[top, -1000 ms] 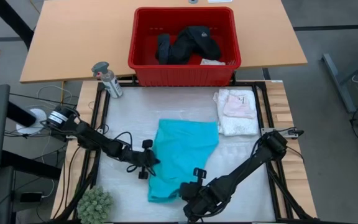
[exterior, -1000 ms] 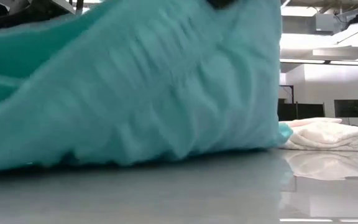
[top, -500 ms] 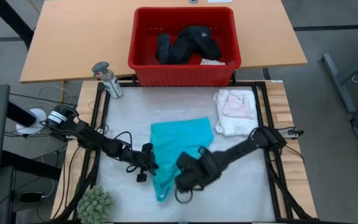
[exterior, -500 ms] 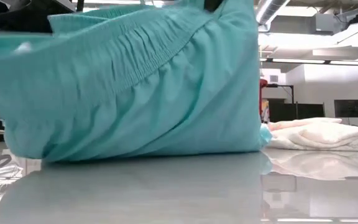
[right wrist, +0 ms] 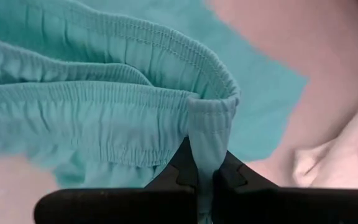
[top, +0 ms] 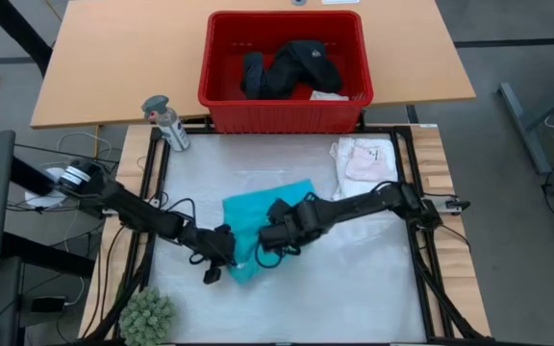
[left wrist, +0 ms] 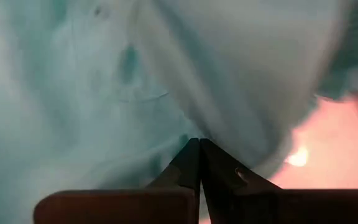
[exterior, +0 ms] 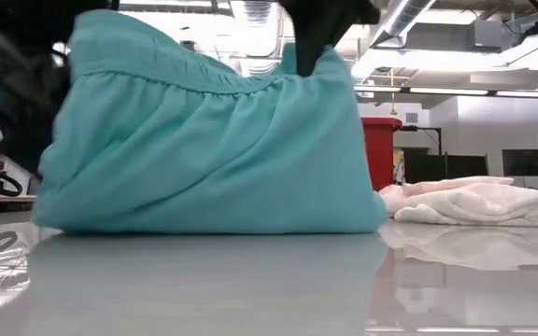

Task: Fold Laundry from Bin
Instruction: Fold the light blue shorts

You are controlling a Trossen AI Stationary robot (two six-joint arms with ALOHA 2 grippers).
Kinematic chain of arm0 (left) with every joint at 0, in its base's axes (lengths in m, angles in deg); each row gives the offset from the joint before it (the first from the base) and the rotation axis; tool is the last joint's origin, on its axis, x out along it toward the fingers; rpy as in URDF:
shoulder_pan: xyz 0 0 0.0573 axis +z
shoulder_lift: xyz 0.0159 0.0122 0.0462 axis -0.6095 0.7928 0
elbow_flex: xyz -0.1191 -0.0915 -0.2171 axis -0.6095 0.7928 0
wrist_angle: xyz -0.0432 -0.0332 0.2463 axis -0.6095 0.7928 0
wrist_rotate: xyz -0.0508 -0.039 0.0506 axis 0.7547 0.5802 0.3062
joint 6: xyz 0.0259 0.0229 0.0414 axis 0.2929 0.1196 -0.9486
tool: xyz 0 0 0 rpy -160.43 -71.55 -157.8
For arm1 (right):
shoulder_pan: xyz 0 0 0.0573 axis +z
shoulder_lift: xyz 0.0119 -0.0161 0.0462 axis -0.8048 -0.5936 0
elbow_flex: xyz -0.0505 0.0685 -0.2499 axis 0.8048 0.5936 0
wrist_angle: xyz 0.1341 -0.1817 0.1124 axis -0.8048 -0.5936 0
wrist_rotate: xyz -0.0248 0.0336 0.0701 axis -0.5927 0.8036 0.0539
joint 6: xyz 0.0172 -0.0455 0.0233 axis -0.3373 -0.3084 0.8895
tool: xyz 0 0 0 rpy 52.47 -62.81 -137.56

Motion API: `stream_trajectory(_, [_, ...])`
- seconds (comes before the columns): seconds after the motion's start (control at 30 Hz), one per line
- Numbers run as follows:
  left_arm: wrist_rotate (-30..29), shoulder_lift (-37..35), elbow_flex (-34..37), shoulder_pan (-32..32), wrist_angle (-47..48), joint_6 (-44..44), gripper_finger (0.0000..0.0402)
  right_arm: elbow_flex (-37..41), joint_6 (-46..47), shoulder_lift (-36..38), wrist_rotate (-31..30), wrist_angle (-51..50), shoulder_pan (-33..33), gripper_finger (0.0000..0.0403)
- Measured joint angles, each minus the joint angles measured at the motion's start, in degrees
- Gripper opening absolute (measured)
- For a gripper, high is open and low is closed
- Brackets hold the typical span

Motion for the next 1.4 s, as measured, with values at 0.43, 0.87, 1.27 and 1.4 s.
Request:
stream_trajectory(0.43, [-0.99, -20.39, -0.10, -0.45, 13.44, 4.24, 0.0000, 0.50, -9.71, -0.35, -1.69, 10.67, -10.68, 0.0033])
stream_trajectory(0.87, [-5.23, -25.28, -0.17, -1.79, 16.47, 4.73, 0.0000, 0.55, -13.93, -0.37, 4.41, 14.21, -22.69, 0.0033])
stream_trajectory(1.27, [-7.00, -25.28, -0.19, -1.76, 16.15, 5.15, 0.0000, 0.55, -10.34, -0.37, 5.14, 9.69, -32.94, 0.0033])
stream_trajectory(1.4, [-7.00, -25.28, -0.21, -1.74, 16.14, 5.17, 0.0000, 0.55, -8.87, -0.39, 3.08, 6.37, -35.79, 0.0033])
